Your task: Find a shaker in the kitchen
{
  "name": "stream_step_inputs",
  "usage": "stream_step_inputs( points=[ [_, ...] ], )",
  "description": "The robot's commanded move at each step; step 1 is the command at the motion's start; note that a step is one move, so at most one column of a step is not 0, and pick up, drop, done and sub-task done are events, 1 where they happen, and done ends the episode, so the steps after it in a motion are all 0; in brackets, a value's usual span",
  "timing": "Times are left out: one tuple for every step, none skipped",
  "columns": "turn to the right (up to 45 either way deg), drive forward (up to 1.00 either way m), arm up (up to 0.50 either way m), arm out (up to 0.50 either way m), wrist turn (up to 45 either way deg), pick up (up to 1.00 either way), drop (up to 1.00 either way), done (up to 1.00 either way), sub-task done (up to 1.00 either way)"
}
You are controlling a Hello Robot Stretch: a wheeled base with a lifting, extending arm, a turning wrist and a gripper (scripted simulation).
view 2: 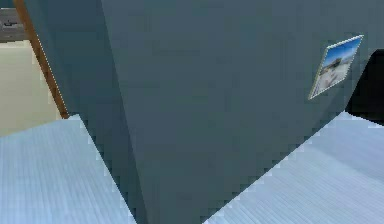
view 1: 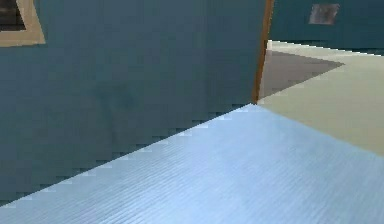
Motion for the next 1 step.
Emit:
stream_step_inputs(
  points=[
    [6.0, 0.00, 0.00, 0.00, 0.0, 0.00, 0.00, 0.00, 0.00]
  ],
)
